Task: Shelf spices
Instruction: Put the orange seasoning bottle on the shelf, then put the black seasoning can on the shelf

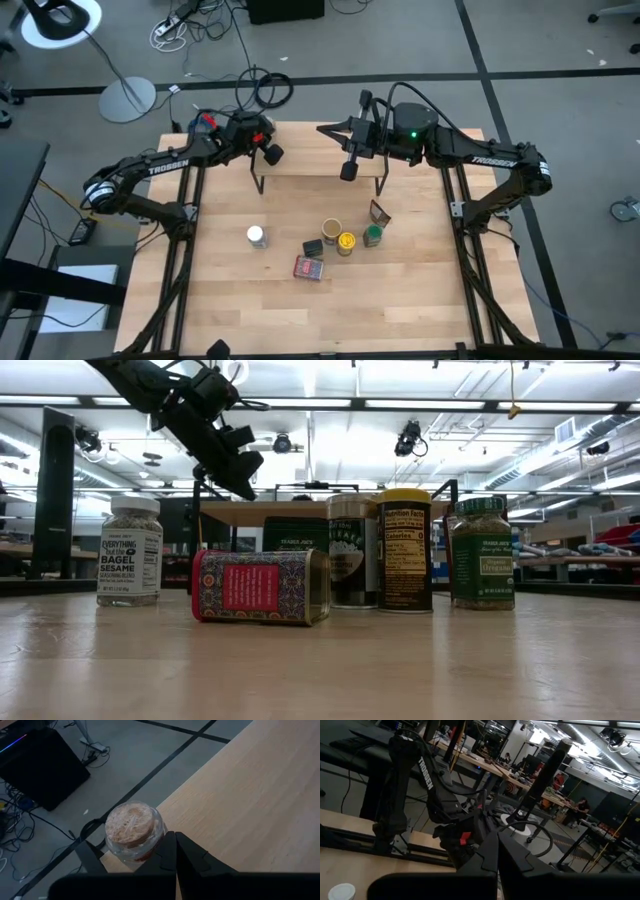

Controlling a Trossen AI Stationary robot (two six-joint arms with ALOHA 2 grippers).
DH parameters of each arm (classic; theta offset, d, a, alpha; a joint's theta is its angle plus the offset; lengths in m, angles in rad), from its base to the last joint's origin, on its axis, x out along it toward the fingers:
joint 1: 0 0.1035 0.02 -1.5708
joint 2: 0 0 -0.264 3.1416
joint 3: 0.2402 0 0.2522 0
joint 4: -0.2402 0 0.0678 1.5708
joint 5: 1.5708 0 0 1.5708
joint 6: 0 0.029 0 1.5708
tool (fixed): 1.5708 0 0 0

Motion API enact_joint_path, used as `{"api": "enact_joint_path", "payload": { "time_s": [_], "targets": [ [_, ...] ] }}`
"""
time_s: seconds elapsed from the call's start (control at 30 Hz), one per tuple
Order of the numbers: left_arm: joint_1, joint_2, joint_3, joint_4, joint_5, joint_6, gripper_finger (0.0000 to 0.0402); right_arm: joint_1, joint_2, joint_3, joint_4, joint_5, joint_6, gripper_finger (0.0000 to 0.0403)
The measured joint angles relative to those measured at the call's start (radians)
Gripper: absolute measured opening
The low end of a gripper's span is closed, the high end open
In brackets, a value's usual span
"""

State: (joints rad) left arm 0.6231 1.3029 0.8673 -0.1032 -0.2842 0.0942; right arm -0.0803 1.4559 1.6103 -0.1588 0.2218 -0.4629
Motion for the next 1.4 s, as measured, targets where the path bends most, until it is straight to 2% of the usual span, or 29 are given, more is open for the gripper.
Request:
{"api": "enact_joint_path", "payload": {
  "time_s": [0.3,0.53,0.7,0.8,0.87,0.97,1.03,1.17,1.33,1.4],
  "targets": [
    [0.0,0.0,0.0,-0.001,-0.006,-0.015,0.0003,0.0,0.0,0.0,-0.001,0.0,0.0,0.0001],
    [-0.031,-0.051,0.0,-0.003,0.038,-0.025,0.0004,0.008,0.0,0.0,-0.025,0.019,0.007,0.0001],
    [-0.096,-0.172,0.0,0.027,0.044,-0.02,0.0004,0.029,0.0,0.0,-0.053,0.025,0.014,0.0001],
    [-0.136,-0.276,0.0,0.077,0.111,-0.028,0.0004,0.051,0.0,0.0,-0.06,0.026,0.014,0.0001],
    [-0.163,-0.35,0.0,0.143,0.144,-0.09,0.0004,0.065,0.0,0.0,-0.062,0.043,0.006,0.0001],
    [-0.194,-0.432,0.01,0.222,0.119,-0.256,0.0003,0.08,0.0,0.0,-0.062,0.095,-0.017,0.0001],
    [-0.214,-0.45,0.048,0.158,0.062,-0.33,0.0002,0.08,0.0,0.0,-0.061,0.1,-0.017,0.0001],
    [-0.273,-0.413,0.151,-0.083,-0.061,-0.397,0.0002,0.077,0.0,0.0,-0.049,0.104,-0.007,0.0],
    [-0.343,-0.265,0.308,-0.41,-0.078,-0.482,0.0001,0.087,0.0,0.0,-0.049,0.104,0.018,0.0],
    [-0.353,-0.176,0.398,-0.577,-0.046,-0.531,0.0001,0.096,0.0,0.0,-0.049,0.104,0.019,0.0]
  ]
}}
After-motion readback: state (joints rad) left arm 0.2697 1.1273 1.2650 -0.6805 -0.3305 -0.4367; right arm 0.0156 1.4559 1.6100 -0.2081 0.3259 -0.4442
